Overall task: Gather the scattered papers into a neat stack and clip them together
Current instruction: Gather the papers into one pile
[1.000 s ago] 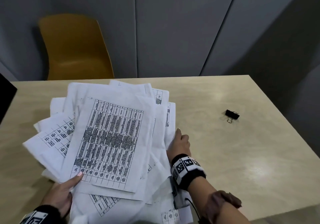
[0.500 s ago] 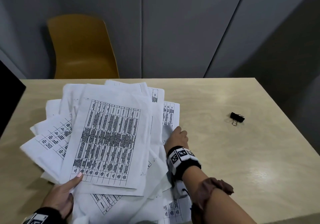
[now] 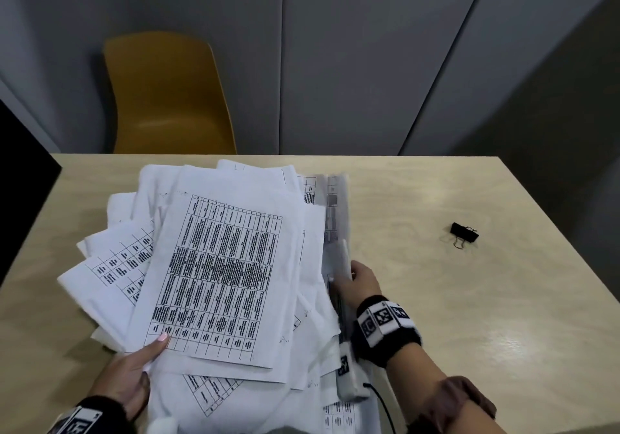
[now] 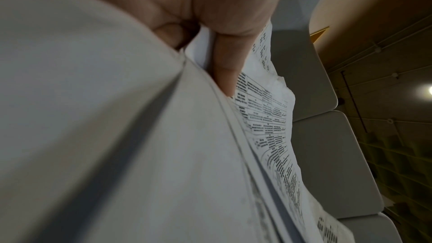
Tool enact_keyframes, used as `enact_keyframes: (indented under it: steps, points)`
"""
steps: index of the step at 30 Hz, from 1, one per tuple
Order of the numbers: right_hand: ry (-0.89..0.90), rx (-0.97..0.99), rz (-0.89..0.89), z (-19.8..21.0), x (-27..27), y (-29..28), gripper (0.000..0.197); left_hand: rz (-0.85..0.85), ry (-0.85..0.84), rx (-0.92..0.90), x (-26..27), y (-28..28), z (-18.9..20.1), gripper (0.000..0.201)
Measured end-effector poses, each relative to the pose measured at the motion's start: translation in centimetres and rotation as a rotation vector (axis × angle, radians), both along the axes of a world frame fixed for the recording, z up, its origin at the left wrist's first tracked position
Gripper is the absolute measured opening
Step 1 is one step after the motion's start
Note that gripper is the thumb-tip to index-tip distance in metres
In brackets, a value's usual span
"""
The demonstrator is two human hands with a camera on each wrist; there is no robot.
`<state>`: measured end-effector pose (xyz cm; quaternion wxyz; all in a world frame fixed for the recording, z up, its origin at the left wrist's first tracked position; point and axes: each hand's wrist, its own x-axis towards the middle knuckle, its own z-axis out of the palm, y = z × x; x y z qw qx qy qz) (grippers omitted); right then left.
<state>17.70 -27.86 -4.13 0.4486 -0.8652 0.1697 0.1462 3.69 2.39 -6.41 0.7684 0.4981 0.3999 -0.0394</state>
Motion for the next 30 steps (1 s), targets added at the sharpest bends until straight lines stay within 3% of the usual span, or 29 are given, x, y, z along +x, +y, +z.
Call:
enact_keyframes:
  steps: [2,4,7,9,11,15,19,22,25,28,30]
  points:
    - [0.037,0.132,-0.049,-0.2,-0.8,-1.0,0.023,-0.005,0.017,0.012,0.0,-0.1,0.2,0.032]
    - [0.025,0.129,-0.125,-0.6,-1.5,-1.9,0.026,0.008,0.013,0.035,0.1,-0.4,0.7,0.038]
    - [-0.153,0.046,-0.362,-0.5,-1.8,-3.7,0.028,-0.019,-0.033,0.068,0.3,-1.0,1.4,0.053]
    - [-0.302,0.039,-0.444,1.2,-1.5,-5.0,0.023,-0.029,-0.037,0.065,0.5,-0.4,0.0,0.043]
    - [-0.477,0.048,-0.423,3.7,-1.0,-6.0,0.015,-0.011,-0.016,0.09,0.6,-0.4,-0.5,0.018]
    - [-0.841,0.036,-0.32,8.9,-0.6,-6.2,0.009,-0.073,0.007,0.186,1.1,-0.7,-0.1,0.015]
    - [-1.095,0.055,-0.259,13.8,-0.7,-5.4,0.033,-0.131,0.041,0.264,1.6,-1.0,0.6,0.012]
    - [-1.152,0.133,-0.22,15.7,-0.3,-4.8,0.029,-0.165,0.035,0.28,2.2,-1.5,1.0,0.007]
    - [-1.119,0.192,-0.166,16.6,-0.3,-4.0,0.012,-0.172,0.012,0.3,2.9,-1.5,0.6,0.018]
    - [-1.143,0.228,-0.173,17.6,-0.7,-3.6,0.022,-0.22,0.037,0.42,3.6,-1.6,0.2,0.018]
    - [-1.189,0.254,-0.166,18.5,-0.8,-3.4,0.017,-0.267,0.033,0.48,4.0,-1.8,0.1,0.012]
